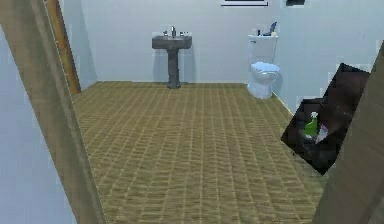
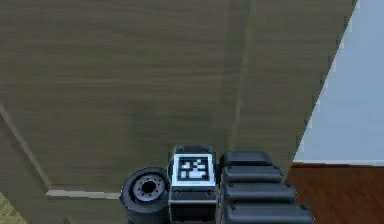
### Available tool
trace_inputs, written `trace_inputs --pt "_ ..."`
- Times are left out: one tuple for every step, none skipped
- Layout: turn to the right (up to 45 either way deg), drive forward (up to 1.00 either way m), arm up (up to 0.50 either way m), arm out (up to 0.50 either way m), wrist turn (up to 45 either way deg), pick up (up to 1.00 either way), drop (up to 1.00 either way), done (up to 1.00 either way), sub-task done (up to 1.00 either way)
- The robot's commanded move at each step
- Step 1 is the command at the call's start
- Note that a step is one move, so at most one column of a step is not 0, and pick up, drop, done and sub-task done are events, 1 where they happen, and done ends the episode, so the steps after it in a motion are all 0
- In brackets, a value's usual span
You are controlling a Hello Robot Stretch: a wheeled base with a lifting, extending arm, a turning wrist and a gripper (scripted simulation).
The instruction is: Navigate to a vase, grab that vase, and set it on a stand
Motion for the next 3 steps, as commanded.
trace_inputs --pt "-15.0 0.0 0.0 0.0 0.0 0.0 0.0 0.0 0.0" --pt "0.0 0.45 0.0 0.0 0.0 0.0 0.0 0.0 0.0" --pt "15.0 0.0 0.0 0.0 0.0 0.0 0.0 0.0 0.0"
